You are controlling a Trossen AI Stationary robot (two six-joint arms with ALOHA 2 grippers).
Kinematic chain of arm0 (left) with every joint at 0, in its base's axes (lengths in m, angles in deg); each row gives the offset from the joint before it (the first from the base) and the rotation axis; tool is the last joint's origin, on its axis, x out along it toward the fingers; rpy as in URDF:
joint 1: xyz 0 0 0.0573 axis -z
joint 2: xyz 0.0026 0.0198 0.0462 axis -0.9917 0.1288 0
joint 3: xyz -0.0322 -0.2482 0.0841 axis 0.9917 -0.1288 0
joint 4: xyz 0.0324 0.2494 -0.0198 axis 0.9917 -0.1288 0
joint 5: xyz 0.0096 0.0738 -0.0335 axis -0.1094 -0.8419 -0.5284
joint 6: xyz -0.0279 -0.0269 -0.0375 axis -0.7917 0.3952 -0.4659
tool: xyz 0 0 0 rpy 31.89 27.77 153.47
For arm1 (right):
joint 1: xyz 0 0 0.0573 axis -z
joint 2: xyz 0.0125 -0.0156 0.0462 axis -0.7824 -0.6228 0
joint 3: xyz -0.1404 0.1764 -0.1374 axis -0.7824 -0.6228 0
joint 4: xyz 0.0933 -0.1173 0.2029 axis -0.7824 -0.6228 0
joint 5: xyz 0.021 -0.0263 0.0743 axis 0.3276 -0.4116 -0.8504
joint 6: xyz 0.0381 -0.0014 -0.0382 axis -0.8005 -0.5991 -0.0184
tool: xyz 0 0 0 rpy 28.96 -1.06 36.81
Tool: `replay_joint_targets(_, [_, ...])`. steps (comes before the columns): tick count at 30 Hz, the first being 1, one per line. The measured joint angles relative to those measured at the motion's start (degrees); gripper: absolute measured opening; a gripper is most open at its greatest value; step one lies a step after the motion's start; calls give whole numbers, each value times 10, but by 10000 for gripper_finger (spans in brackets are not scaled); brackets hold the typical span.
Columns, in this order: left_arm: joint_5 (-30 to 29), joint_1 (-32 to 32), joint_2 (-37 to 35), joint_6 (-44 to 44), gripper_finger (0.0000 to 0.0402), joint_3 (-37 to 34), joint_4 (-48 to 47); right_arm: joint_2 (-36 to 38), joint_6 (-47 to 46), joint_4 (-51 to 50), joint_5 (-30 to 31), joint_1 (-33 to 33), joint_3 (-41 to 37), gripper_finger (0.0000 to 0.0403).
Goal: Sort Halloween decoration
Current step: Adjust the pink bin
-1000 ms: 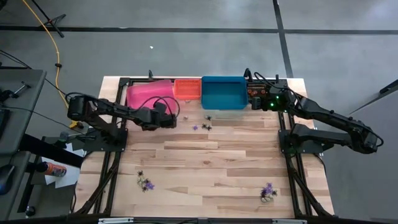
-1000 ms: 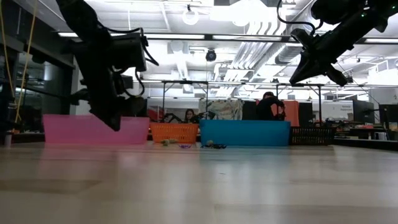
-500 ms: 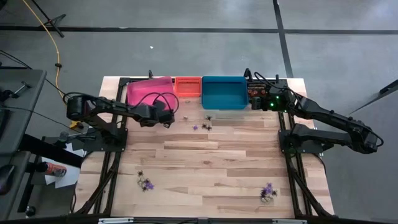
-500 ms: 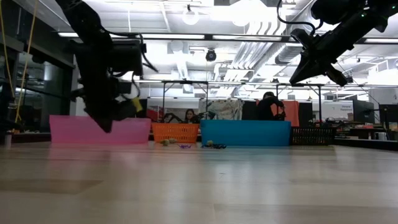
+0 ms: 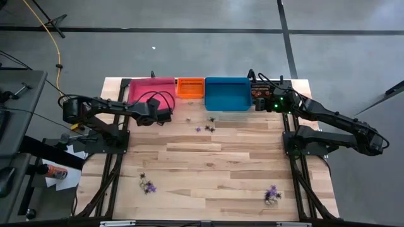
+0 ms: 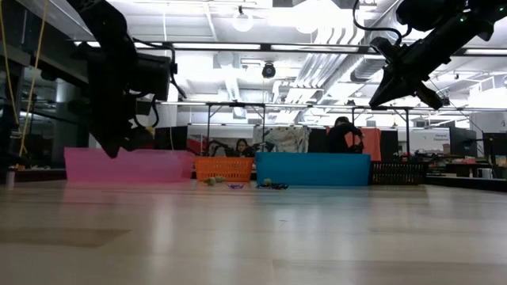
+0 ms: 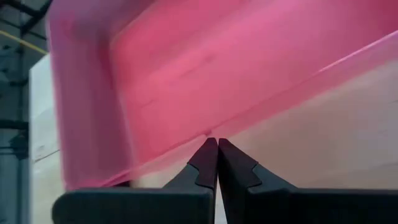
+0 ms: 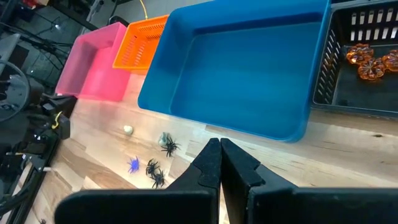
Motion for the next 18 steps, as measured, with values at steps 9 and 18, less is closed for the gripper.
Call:
replay_joint_targets(9, [-15, -34, 0, 17, 0, 0, 26, 0, 0, 0, 0, 0, 0, 0])
replay_joint_targets(18, [53, -21, -47, 36, 0, 44, 14, 0, 0, 0, 0, 0, 0, 0])
